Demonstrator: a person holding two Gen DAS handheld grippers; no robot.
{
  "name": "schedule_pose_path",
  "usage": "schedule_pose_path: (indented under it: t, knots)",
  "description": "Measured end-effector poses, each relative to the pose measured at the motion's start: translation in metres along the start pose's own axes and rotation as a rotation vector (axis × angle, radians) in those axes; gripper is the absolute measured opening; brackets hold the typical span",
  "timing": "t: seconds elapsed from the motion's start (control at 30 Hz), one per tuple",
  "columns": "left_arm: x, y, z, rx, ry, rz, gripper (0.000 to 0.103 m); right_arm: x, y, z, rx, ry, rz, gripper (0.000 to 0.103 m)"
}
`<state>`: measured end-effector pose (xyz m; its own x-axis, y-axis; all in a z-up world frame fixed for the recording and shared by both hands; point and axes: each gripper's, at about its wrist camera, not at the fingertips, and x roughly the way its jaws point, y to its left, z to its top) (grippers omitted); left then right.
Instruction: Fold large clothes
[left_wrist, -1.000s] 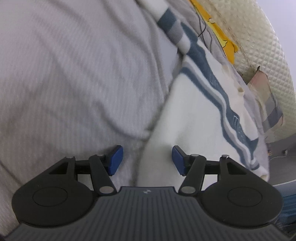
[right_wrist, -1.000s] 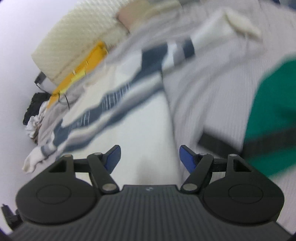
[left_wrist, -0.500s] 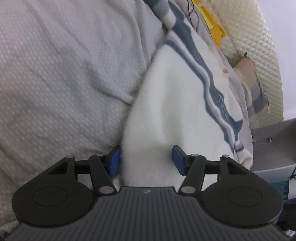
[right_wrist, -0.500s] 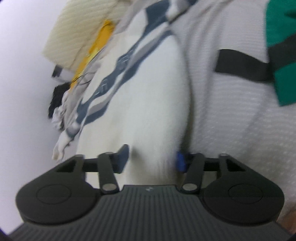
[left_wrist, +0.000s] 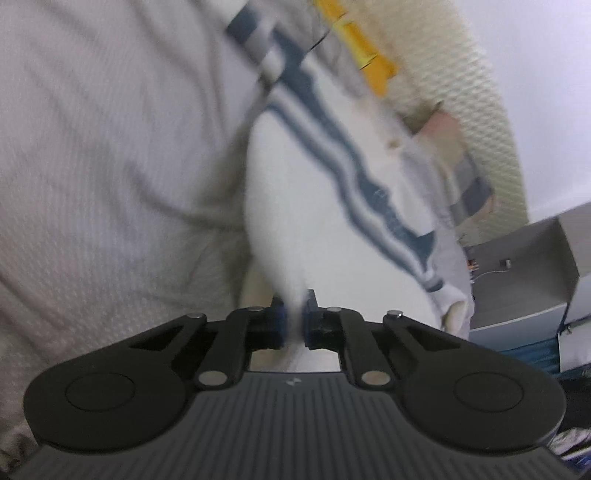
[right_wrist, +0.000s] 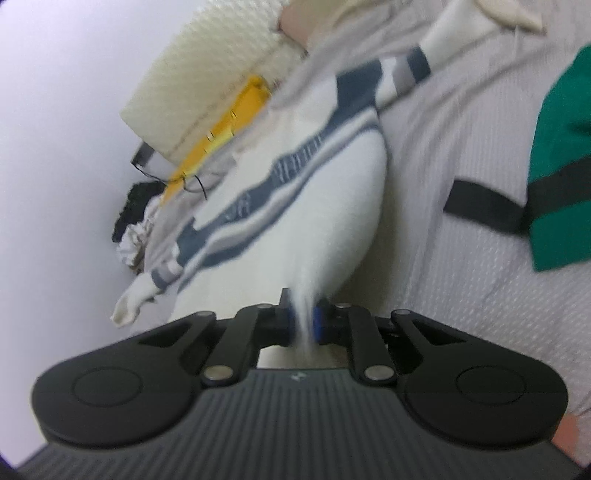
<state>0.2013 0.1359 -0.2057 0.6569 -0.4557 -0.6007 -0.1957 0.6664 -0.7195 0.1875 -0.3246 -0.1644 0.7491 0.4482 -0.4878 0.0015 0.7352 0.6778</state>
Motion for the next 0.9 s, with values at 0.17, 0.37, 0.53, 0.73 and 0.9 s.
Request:
schedule_pose_path:
  t: [0.17, 0.37, 0.53, 0.73, 0.9]
  knots:
    - [-0.047, -0.013, 0.0, 0.05, -0.038, -0.011, 0.007, -0.029, 0.012, 0.002, -0.014, -0.034, -0.017, 0.008]
    - [-0.065, -0.023, -0.004, 0.128, -0.015, 0.145, 0.002, -0.048, 0.026, -0.007, -0.075, 0.0, -0.119, 0.007]
    - [-0.046, -0.025, -0.009, 0.2, 0.031, 0.204, 0.003, -0.023, 0.009, -0.02, -0.067, 0.09, -0.215, 0.007]
    - [-0.038, -0.042, -0.017, 0.286, 0.005, 0.199, 0.004, -0.025, 0.01, -0.016, -0.052, 0.074, -0.241, 0.012]
    - [-0.025, -0.08, -0.027, 0.401, -0.029, 0.191, 0.011, -0.025, 0.03, -0.014, -0.182, 0.025, -0.255, 0.016]
